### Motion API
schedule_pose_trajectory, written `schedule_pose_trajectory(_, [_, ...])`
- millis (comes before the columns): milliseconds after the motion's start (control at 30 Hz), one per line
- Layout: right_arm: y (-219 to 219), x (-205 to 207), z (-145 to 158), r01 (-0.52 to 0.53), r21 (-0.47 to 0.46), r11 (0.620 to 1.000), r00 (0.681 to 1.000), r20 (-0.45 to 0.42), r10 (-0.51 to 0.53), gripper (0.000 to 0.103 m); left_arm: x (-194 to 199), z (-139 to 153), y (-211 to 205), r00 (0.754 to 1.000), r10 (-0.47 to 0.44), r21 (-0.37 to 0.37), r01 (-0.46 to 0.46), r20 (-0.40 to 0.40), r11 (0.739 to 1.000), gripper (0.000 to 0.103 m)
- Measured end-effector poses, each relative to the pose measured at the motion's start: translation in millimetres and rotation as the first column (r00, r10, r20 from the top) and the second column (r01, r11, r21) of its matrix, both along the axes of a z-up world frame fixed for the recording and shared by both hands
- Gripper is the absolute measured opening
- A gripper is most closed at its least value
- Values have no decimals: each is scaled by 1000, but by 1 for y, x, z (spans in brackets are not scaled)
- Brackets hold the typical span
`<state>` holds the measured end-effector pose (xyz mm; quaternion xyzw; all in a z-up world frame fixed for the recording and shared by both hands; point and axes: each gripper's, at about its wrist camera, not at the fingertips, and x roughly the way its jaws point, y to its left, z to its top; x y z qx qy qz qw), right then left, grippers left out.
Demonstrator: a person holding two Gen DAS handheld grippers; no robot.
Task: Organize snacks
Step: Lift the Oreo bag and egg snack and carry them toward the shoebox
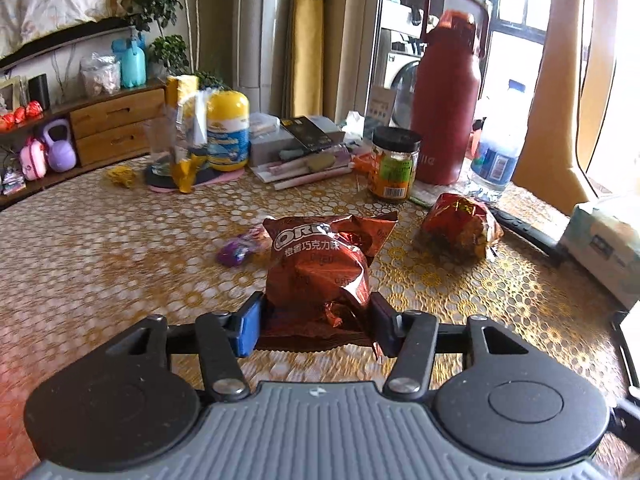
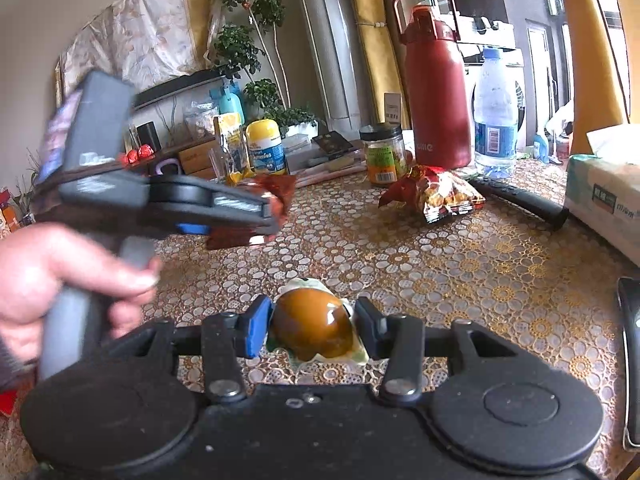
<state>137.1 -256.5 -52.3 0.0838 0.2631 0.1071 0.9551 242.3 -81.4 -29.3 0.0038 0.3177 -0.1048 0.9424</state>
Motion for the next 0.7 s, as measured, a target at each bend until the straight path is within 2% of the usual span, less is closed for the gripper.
schedule_pose_trajectory(200, [5, -9, 12, 10, -4, 1000, 1000, 18, -10, 45, -48, 23, 24, 999, 9, -24, -8, 36, 1000, 47])
schedule_pose_trajectory(267, [9, -13, 17, 9, -11, 1000, 1000, 29, -8, 45, -63, 30, 33, 999, 11, -37, -9, 49, 999, 30])
schedule_pose_trajectory(300, [11, -14, 19, 6, -12, 1000, 999, 34, -6, 45, -69, 33, 36, 998, 12, -33, -10, 56, 999, 27])
schedule_pose_trajectory(367, [15, -17, 24, -2, -16, 1000, 999, 45, 3, 45, -79, 34, 42, 997, 19, -10, -19, 72, 1000, 27])
schedule_pose_trajectory(400, [19, -18, 27, -7, -23, 1000, 999, 50, 8, 45, -80, 29, 44, 999, 10, 0, -10, 45, 1000, 27])
schedule_pose_trajectory(467, [25, -19, 27, -14, -37, 999, 999, 52, 16, 45, -82, 17, 50, 999, 0, -8, 0, -39, 1000, 28])
schedule_pose_trajectory(633, [33, -22, 16, -23, -46, 999, 1000, 7, 23, 45, -107, 4, 59, 1000, 11, 36, -10, -15, 999, 30])
schedule_pose_trajectory(667, [35, -24, 15, -27, -48, 998, 1000, 4, 27, 45, -111, 3, 62, 999, 36, 36, -35, -20, 999, 33])
schedule_pose_trajectory(700, [36, -26, 16, -33, -49, 998, 999, 3, 33, 45, -115, 2, 66, 998, 54, 33, -54, -19, 998, 54])
